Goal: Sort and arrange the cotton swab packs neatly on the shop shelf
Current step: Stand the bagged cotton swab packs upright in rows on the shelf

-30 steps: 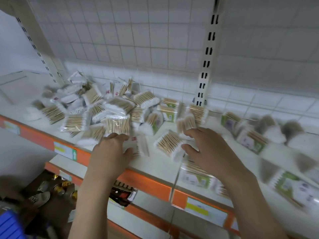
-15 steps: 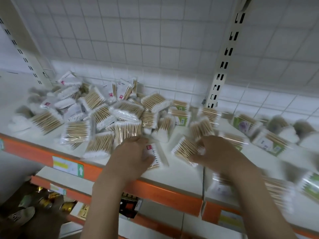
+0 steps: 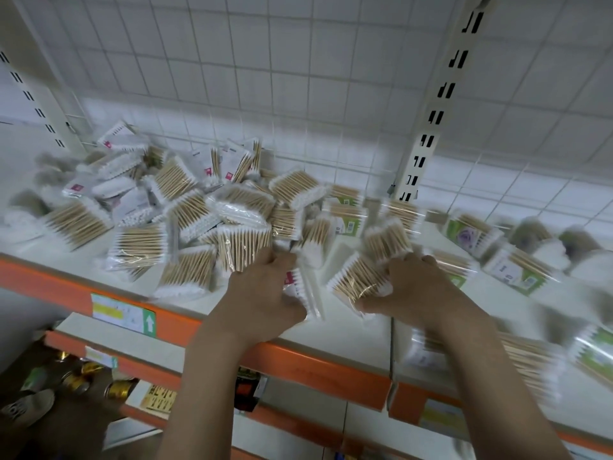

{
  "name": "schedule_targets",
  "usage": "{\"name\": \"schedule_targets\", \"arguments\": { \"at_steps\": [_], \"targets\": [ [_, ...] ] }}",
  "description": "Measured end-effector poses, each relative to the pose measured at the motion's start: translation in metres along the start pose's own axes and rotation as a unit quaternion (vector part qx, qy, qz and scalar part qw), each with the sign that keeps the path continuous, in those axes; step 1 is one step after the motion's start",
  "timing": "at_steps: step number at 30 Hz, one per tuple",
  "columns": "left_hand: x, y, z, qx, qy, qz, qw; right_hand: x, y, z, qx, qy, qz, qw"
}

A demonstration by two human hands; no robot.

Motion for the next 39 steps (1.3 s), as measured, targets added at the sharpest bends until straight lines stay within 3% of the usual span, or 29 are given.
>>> {"name": "schedule_targets", "arguments": {
  "at_steps": [7, 11, 17, 20, 29, 39],
  "targets": [
    [0.004, -0.012, 0.016, -0.019, 0.003, 0.083, 0.996, 0.004, -0.018, -0.002, -0.186, -0.051, 0.087, 0.977],
    [0.011, -0.023, 0.031, -0.023, 0.033, 0.189, 0.981, 0.015, -0.040, 0.005, -0.205, -0.091, 0.167, 0.960],
    [0.021, -0.025, 0.095, 0.028, 0.065, 0.267, 0.961, 0.057, -0.078, 0.055, -0.247, -0.102, 0.253, 0.930],
    [0.028, -0.013, 0.146, 0.070, 0.087, 0.278, 0.954, 0.085, -0.097, 0.096, -0.265, -0.087, 0.287, 0.916],
    [0.054, 0.061, 0.310, 0.055, 0.164, 0.292, 0.941, 0.185, -0.131, 0.247, -0.268, -0.027, 0.350, 0.897],
    [0.062, 0.110, 0.391, 0.069, 0.216, 0.244, 0.943, 0.241, -0.127, 0.342, -0.264, 0.054, 0.378, 0.886]
  ]
}}
Point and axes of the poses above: each hand's wrist, its own x-axis away from the middle knuckle, its own y-axis out of the palm, z = x × y, the point moved 6 cm from there along -x, towards the middle knuckle, and after that the axes turned 5 degrees about -x, right-handed, at the moved point
